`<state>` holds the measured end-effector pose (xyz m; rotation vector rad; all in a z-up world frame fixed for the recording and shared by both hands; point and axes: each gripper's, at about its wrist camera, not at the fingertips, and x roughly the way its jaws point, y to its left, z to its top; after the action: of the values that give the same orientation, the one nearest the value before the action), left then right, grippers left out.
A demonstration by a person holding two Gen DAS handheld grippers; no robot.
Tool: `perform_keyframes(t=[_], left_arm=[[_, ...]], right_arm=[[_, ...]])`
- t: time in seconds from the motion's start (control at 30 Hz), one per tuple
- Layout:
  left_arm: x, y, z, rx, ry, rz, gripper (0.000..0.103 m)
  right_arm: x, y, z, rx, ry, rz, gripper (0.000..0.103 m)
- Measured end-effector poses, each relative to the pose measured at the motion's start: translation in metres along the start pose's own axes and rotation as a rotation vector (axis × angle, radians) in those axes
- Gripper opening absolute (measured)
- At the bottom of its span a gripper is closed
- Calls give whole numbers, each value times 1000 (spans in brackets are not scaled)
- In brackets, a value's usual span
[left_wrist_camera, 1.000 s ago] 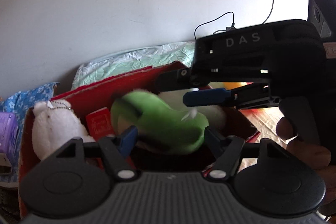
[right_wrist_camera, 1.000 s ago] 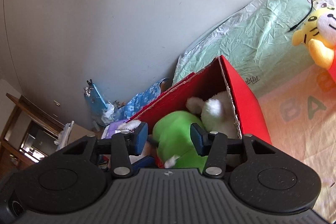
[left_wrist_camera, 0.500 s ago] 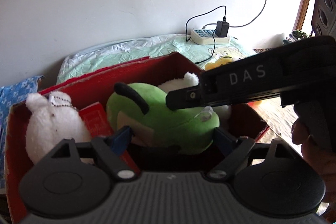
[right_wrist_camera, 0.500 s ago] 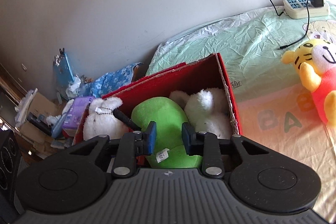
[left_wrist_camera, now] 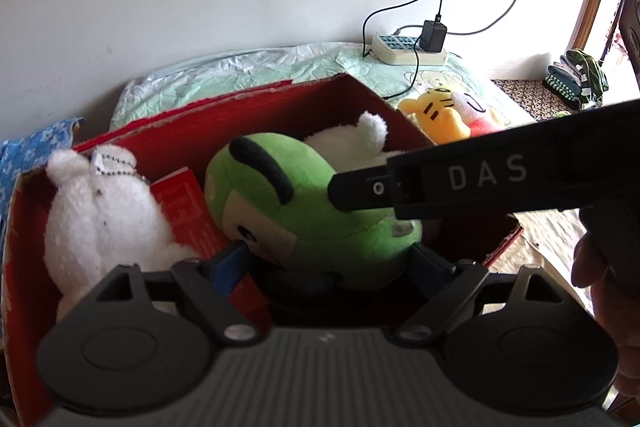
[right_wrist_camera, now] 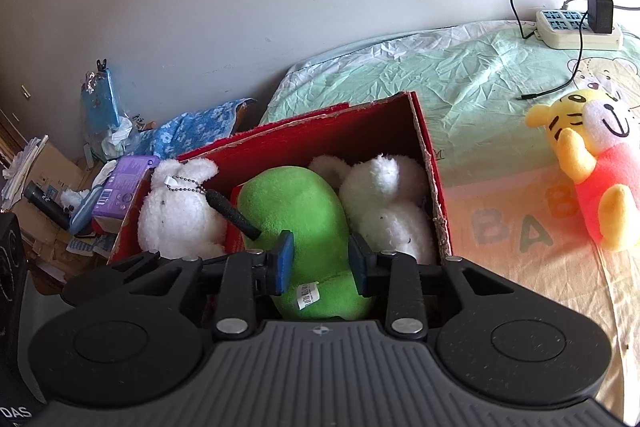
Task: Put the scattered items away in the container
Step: 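Lower the green plush into the box and open the right tool, then move the right tool back to the yellow tiger plush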
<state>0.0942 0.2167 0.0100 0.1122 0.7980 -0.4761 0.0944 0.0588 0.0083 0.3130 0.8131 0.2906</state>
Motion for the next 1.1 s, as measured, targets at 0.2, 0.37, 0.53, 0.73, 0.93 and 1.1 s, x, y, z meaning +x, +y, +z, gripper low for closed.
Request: perform_keyframes(t=[0.2, 0.37, 0.53, 0.73, 0.93, 1.1], left_arm=[[-9, -6, 3, -4, -13, 57, 90], [-16, -11, 1, -7, -7, 89, 90], [-25, -18, 0, -17, -5, 131, 90], [-32, -38, 4, -24, 2, 197, 91], [-29, -60, 13, -76, 15, 256, 93], [-24, -85, 19, -78, 13, 319, 96]], right_arm=[[-15, 2, -8, 12, -27, 1, 34], [-28, 0, -17, 25, -49, 15, 34], [-39, -9, -25, 50, -71, 48, 34], [-53, -25, -27, 54, -74, 105, 35], [-74, -48, -27, 31, -77, 140, 41], [-89, -74, -27, 21, -85, 152, 47]])
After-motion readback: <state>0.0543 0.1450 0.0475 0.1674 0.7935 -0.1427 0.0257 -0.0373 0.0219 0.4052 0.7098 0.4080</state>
